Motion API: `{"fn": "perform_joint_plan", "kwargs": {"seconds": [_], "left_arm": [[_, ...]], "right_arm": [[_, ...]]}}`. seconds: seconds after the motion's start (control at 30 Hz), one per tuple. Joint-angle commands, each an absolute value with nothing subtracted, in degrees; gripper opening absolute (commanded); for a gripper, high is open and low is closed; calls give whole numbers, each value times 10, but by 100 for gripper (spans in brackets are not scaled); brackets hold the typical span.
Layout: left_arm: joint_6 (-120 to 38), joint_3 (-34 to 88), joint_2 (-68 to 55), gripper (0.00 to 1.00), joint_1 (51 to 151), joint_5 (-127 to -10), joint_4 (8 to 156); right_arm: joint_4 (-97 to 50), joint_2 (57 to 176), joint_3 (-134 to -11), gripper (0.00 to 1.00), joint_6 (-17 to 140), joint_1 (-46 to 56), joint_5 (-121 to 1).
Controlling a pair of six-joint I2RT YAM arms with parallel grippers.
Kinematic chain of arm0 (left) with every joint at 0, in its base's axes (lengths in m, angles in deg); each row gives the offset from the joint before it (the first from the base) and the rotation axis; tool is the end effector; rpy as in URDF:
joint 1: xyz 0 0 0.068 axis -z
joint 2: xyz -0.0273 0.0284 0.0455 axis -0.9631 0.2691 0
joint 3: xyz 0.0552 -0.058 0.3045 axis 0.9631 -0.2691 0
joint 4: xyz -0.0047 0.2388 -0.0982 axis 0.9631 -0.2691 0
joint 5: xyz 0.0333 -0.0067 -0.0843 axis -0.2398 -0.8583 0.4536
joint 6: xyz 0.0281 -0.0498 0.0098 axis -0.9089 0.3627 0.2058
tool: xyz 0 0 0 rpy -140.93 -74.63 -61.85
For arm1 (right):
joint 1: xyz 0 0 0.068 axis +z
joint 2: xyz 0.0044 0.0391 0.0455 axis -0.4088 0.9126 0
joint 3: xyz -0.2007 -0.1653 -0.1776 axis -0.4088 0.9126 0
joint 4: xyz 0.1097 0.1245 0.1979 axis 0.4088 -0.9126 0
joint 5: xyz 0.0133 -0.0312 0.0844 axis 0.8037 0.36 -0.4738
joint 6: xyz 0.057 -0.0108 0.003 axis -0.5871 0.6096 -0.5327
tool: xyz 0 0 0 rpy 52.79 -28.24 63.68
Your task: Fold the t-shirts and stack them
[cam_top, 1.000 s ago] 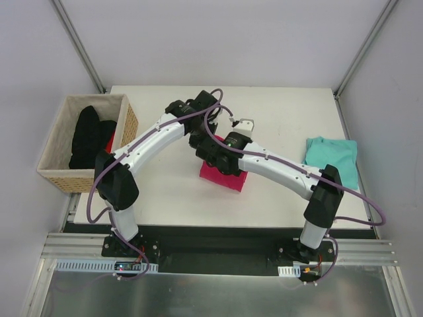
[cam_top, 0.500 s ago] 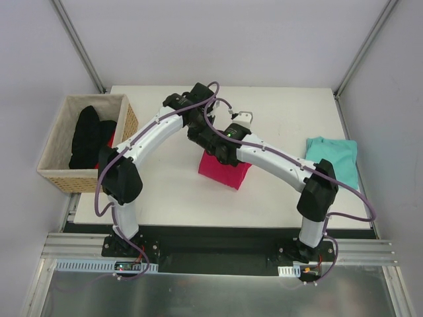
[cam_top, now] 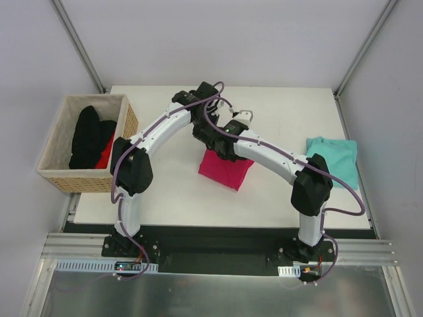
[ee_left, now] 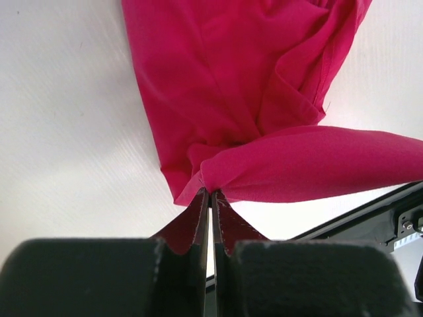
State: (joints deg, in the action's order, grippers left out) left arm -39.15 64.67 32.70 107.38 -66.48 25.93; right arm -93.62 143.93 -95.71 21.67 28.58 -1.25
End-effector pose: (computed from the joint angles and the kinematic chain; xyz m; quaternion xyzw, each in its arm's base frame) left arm 0.3778 -0.2539 0.3311 0.1866 0.9420 -0.1831 0.2104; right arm 0.2583 0.2853 0.3255 -0.0123 0.8979 -0.2220 0.3798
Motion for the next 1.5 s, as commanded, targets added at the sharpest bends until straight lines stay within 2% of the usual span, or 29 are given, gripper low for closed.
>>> {"fn": "perform_joint_plan", "kwargs": {"seconds": [0.0,0.27,0.73,1.17,1.23,1.3,1.37,1.43,1.47], "left_arm": [[-406,696,352,0,1064,-668,248],[-407,760,387,1,1038,-651,245],[-408,784,437,0,1023,-629,244],[-404,828,484,4,1018,-608,244],[-403,832,489,9,1017,-606,244],[-403,835,494,18,1015,-602,244],[-403,836,496,35,1014,-601,244],[-401,837,499,65,1013,-604,244],[-400,837,499,69,1012,-606,244]], "right_arm": [[-945,1441,-976,1,246,262,5],[-911,1456,-999,1,293,227,2],[-893,1495,-1011,1,324,201,-9],[-882,1511,-1002,1,340,179,-14],[-879,1516,-1004,1,344,175,-15],[-876,1518,-1005,1,347,173,-16],[-872,1522,-1005,1,353,169,-18],[-866,1530,-1007,1,360,165,-22],[-860,1533,-1009,1,369,163,-27]]}}
